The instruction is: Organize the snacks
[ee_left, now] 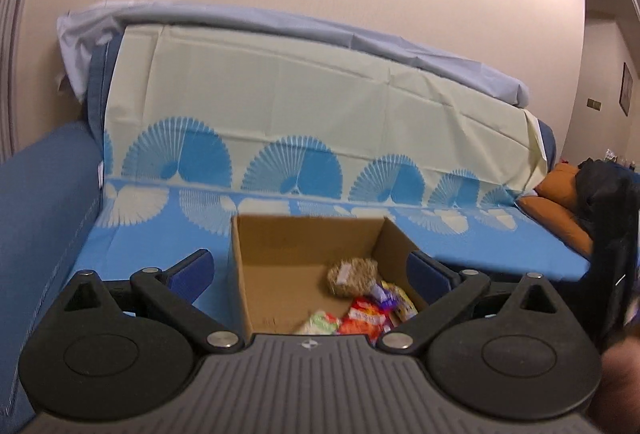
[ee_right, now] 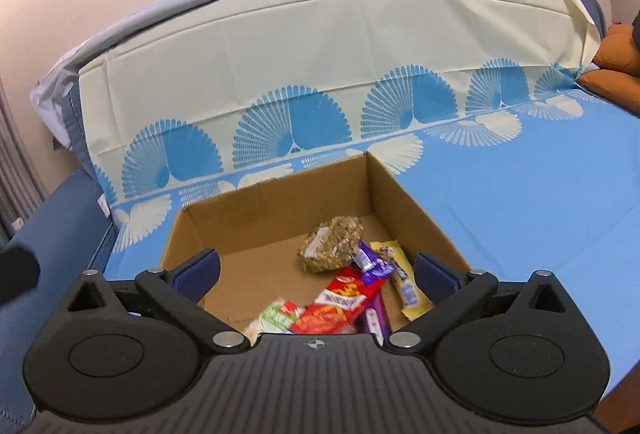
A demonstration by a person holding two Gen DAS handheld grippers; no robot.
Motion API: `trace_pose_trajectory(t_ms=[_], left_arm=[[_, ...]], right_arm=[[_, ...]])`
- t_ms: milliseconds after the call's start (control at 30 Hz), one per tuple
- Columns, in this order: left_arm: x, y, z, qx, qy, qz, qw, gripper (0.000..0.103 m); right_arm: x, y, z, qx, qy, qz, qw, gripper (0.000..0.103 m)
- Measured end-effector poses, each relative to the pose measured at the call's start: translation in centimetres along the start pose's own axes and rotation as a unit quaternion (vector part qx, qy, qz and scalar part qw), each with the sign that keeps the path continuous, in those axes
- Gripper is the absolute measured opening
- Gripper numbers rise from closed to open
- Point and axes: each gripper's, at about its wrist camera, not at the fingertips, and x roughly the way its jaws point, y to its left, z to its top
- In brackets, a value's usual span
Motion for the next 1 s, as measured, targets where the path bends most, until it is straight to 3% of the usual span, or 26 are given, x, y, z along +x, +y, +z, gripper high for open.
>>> trace_pose_trajectory(t_ms=[167, 267, 333, 400, 467, 633, 1000], left_arm=[[-0.5, -0.2, -2.8, -0.007, 0.046, 0.010, 0.9989, 0.102], [-0.2, -0.5, -5.0, -0.004, 0.079, 0.021, 0.9966, 0.102], [0.2, -0.5, -6.1, -0.012, 0.100, 0.020, 0.9947, 0.102], [0.7, -0.6, -7.1, -0.006, 0.121, 0.032, 0.9921, 0.102], [1.1, -0.6, -7.7, 0.000, 0.135, 0.038, 0.9901, 0.102], [1.8, 0.0, -7.9, -0.015, 0.143, 0.046, 0.9885, 0.102], [2.3, 0.6, -7.6, -0.034, 0.150, 0.055, 0.9866, 0.102]], right_arm=[[-3.8, -0.9, 0.4, -0.031, 0.012, -0.023, 0.999, 0.102], [-5.2, -1.2, -1.8, -0.077, 0.019, -0.028, 0.996, 0.102], [-6.1, -1.2, -3.1, -0.063, 0.009, -0.025, 0.998, 0.102], [-6.6, -0.4, -4.1, -0.092, 0.000, -0.010, 0.996, 0.102], [-6.2, 0.2, -4.8, -0.125, 0.007, -0.027, 0.992, 0.102], [-4.7, -0.3, -5.4, -0.118, 0.046, -0.043, 0.991, 0.102], [-4.2, 1.0, -5.9, -0.152, 0.044, -0.045, 0.986, 0.102]])
